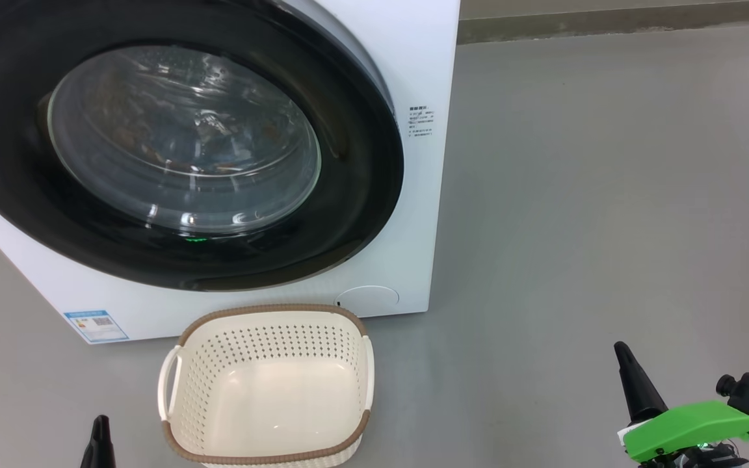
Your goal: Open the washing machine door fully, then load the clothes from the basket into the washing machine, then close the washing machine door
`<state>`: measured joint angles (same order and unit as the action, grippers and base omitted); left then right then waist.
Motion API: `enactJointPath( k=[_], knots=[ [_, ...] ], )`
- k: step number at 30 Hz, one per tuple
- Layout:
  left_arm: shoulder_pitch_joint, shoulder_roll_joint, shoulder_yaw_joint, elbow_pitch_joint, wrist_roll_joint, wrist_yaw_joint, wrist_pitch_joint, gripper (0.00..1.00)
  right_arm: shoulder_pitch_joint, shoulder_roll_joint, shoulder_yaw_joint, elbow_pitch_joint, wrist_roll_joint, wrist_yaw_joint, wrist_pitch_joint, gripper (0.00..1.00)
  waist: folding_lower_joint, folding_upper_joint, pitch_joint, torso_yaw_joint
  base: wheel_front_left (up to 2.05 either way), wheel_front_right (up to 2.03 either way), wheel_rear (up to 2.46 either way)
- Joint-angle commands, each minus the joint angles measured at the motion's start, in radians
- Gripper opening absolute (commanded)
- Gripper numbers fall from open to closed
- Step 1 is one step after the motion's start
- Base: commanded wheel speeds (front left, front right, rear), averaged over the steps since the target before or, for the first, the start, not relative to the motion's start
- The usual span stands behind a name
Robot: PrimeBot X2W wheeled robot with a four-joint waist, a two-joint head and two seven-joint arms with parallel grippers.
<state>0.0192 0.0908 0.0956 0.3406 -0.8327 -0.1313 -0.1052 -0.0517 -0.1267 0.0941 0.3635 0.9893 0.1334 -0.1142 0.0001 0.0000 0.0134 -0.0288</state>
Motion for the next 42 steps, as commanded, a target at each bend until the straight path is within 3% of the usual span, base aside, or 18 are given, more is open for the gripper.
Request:
enactJointPath(
  k=[1, 42],
  knots=[
    [-0.04, 0.009, 0.013, -0.033, -0.029, 0.0, 0.008, 0.0, -0.035, -0.004, -0.005, -0.032, 0.024, -0.001, 0.011, 0.0, 0.0, 0.0, 0.0, 0.001, 0.0, 0.0, 0.0],
    [-0.09, -0.019, 0.016, -0.069, -0.455, 0.0, 0.128, 0.0, -0.047, 0.039, -0.117, -0.082, 0.367, -0.002, 0.131, 0.0, 0.0, 0.0, -0.006, 0.017, 0.0, 0.0, 0.0]
  ],
)
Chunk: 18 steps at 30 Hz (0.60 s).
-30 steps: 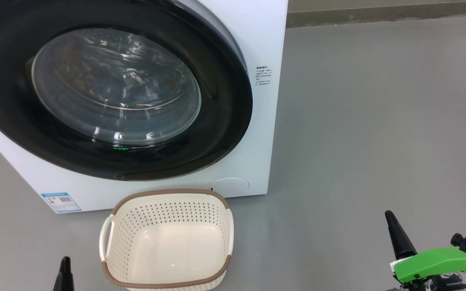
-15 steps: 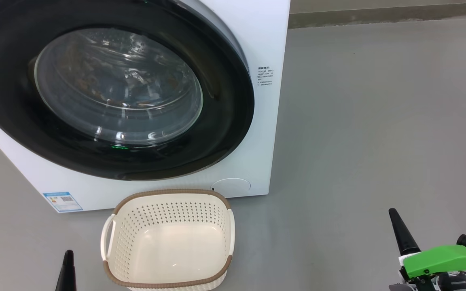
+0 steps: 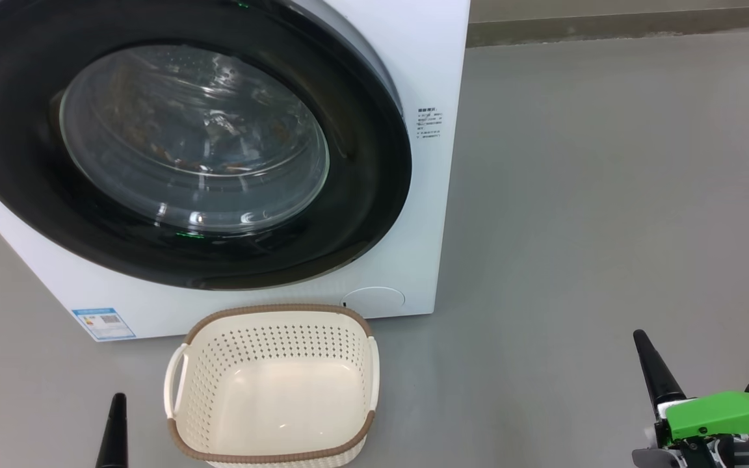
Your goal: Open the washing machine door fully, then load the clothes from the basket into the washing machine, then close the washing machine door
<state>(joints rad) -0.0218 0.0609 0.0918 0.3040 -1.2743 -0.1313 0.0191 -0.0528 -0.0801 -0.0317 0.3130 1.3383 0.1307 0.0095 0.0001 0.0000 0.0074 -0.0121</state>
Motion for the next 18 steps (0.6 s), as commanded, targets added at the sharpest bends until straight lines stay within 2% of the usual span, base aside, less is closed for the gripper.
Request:
enactJointPath(
  k=[1, 18],
  knots=[
    [-0.05, 0.01, 0.02, -0.033, -0.024, 0.0, 0.007, 0.0, -0.046, -0.007, 0.006, -0.033, 0.026, 0.001, 0.011, 0.0, 0.0, 0.0, 0.0, 0.0, 0.0, 0.0, 0.0],
    [-0.071, -0.002, 0.021, -0.048, -0.201, 0.0, 0.057, 0.0, -0.051, 0.011, -0.041, -0.053, 0.168, 0.0, 0.061, 0.0, -0.0001, 0.0, -0.003, 0.007, 0.0, 0.0, 0.0]
  ],
)
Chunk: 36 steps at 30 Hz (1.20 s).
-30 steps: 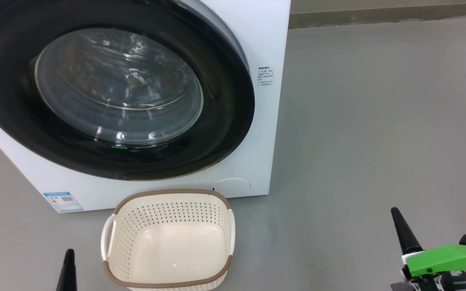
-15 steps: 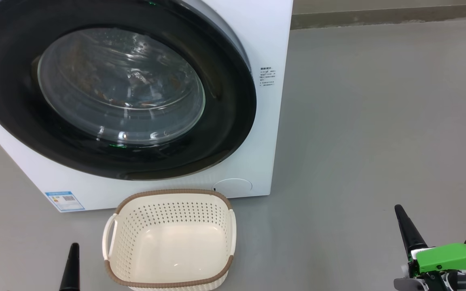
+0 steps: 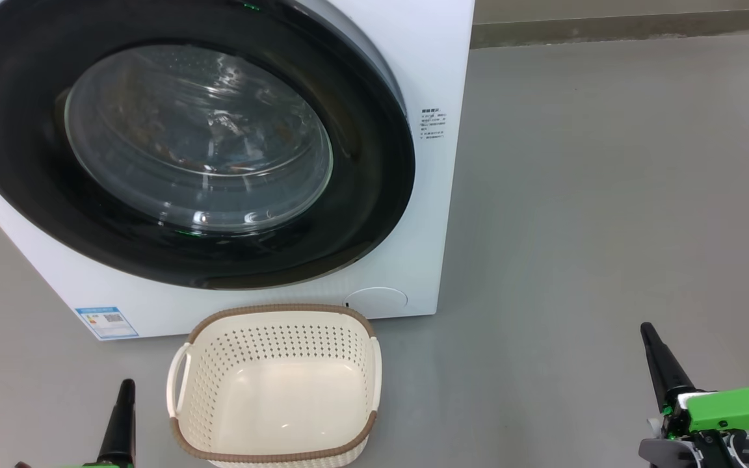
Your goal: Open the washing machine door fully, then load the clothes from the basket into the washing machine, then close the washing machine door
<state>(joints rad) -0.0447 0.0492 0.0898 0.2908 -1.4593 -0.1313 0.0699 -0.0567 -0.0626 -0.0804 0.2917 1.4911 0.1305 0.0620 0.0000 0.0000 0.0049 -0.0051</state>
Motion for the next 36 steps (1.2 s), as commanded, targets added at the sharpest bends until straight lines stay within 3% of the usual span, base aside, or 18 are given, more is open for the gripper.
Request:
enactJointPath(
  k=[1, 14, 36],
  knots=[
    [-0.049, 0.009, 0.023, -0.036, -0.026, 0.0, 0.009, 0.0, -0.047, -0.005, 0.005, -0.033, 0.024, 0.0, 0.012, 0.0, 0.0, 0.0, 0.0, 0.0, 0.0, 0.0, 0.0],
    [-0.063, 0.001, 0.024, -0.046, -0.149, 0.001, 0.044, 0.0, -0.051, 0.008, -0.028, -0.047, 0.122, 0.0, 0.047, 0.0, 0.0, 0.0, -0.002, 0.005, 0.0, 0.0, 0.0],
    [-0.063, 0.001, 0.024, -0.046, -0.149, 0.001, 0.043, 0.0, -0.051, 0.009, -0.03, -0.047, 0.12, 0.0, 0.048, 0.0, 0.0, 0.0, -0.002, 0.005, 0.0, 0.0, 0.0]
  ],
)
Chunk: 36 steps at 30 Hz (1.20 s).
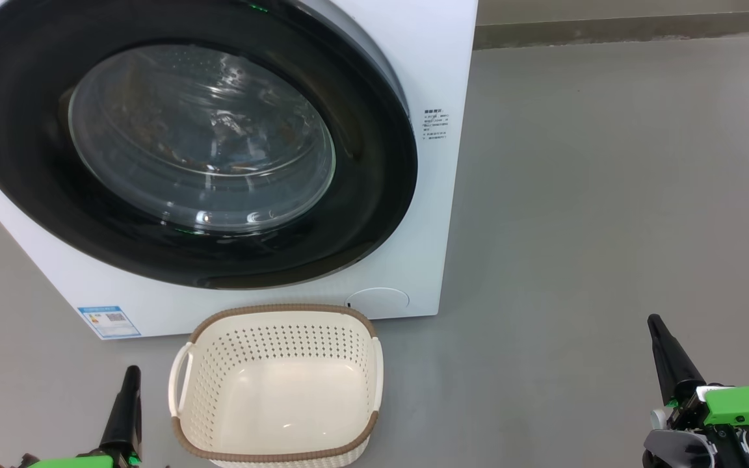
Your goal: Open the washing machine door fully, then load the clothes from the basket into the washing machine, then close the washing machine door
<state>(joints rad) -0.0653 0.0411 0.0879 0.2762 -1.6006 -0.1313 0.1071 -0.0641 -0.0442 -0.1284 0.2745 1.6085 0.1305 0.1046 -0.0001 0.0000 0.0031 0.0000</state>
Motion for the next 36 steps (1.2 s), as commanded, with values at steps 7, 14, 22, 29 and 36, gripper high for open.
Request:
enactJointPath(
  k=[7, 14, 22, 29, 36],
  knots=[
    [-0.043, 0.009, 0.026, -0.031, -0.008, 0.001, 0.006, 0.0, -0.044, -0.009, 0.018, -0.03, 0.003, 0.0, 0.006, 0.0, 0.0001, 0.0, 0.0, 0.0, 0.0, 0.0, 0.0],
    [-0.043, 0.009, 0.026, -0.031, -0.008, 0.001, 0.006, 0.0, -0.044, -0.009, 0.017, -0.03, 0.002, 0.0, 0.006, 0.0, 0.0001, 0.0, 0.0, 0.0, 0.0, 0.0, 0.0],
    [-0.043, 0.009, 0.026, -0.031, -0.008, 0.001, 0.006, 0.0, -0.044, -0.008, 0.017, -0.03, 0.002, 0.0, 0.007, 0.0, 0.0001, 0.0, 0.0, 0.0, 0.0, 0.0, 0.0],
    [-0.043, 0.009, 0.026, -0.031, -0.008, 0.001, 0.006, 0.0, -0.044, -0.008, 0.016, -0.03, 0.002, 0.0, 0.007, 0.0, 0.0001, 0.0, 0.0, 0.0, 0.0, 0.0, 0.0],
    [-0.043, 0.009, 0.026, -0.031, -0.008, 0.001, 0.006, 0.0, -0.044, -0.008, 0.016, -0.03, 0.001, 0.0, 0.007, 0.0, 0.0001, 0.0, 0.0, 0.0, 0.0, 0.0, 0.0]
  ],
)
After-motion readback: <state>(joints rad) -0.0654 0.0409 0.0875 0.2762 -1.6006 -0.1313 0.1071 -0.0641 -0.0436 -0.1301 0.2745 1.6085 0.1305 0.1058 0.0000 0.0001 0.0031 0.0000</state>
